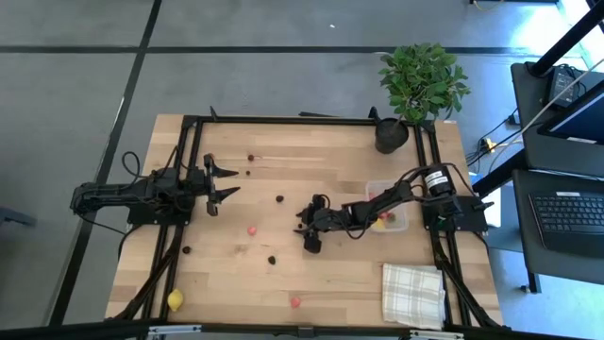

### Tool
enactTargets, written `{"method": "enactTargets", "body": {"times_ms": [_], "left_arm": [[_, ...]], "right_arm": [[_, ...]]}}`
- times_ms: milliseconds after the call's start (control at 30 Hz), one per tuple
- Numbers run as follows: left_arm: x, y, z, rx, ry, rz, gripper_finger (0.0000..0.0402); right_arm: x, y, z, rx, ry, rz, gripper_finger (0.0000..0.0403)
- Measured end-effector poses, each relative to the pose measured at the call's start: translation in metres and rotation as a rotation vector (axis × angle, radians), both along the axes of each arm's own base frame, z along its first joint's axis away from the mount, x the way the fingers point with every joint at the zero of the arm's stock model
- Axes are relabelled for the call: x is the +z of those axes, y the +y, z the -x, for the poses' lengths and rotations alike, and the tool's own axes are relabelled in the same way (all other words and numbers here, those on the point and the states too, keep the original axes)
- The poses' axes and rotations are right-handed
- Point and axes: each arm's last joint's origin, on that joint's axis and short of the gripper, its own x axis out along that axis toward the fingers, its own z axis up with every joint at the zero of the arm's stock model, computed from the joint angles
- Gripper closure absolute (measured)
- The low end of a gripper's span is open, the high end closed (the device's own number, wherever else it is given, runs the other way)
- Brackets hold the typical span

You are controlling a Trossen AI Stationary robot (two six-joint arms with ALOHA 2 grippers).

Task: Pick and placing Produce into tupperware
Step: Put the bottom blueberry into the transparent bin

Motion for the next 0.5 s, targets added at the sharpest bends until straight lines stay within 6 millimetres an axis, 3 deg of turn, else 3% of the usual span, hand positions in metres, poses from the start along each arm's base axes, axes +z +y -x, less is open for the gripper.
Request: {"method": "enactTargets", "body": {"times_ms": [367, 500], "left_arm": [[-0.0001, 0.0, 0.0, 0.0, 0.0, 0.001, 0.0184], [0.0, 0.0, 0.0, 0.0, 0.0, 0.001, 0.0184]], "right_arm": [[0.0082, 0.0, 0.0063, 0.005, 0.058, 0.0, 0.014], [0.008, -0.0001, 0.0065, 0.004, 0.06, 0.0, 0.0162]]}}
